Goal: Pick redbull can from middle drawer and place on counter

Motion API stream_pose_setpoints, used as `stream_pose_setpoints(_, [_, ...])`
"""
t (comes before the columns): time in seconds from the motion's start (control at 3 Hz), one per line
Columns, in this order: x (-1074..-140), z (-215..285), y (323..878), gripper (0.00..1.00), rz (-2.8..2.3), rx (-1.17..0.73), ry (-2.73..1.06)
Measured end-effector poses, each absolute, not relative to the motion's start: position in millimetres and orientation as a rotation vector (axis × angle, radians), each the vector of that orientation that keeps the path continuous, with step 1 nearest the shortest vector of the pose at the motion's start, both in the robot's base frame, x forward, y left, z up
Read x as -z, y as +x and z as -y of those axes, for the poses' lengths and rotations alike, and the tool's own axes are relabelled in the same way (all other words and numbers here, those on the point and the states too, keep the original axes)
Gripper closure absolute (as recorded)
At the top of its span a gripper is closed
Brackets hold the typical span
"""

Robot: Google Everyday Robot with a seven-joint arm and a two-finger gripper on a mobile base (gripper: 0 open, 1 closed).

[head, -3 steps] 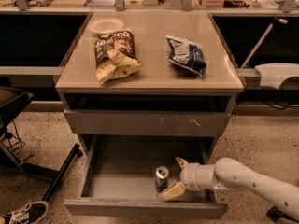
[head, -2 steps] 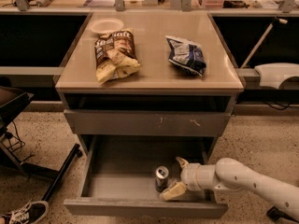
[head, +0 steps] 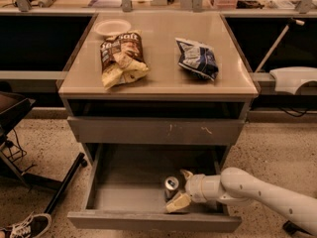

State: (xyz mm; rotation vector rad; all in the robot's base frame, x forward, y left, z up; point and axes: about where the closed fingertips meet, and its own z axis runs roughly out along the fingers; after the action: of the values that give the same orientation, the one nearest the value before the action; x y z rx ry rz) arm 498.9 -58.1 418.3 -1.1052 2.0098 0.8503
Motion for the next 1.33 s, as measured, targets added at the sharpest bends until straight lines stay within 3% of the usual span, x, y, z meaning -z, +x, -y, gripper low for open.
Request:
stream_pose_setpoints(0.33, [-418.3, 58.1, 498.9, 0.00, -2.010, -0.850, -1.105])
stream_pose_setpoints(0.67, [-418.3, 58.0, 498.9, 0.19, -2.010, -0.850, -1.105])
stream_pose_setpoints(1.33, [-418.3, 58.0, 498.9, 0.65, -2.010, -0.850, -1.105])
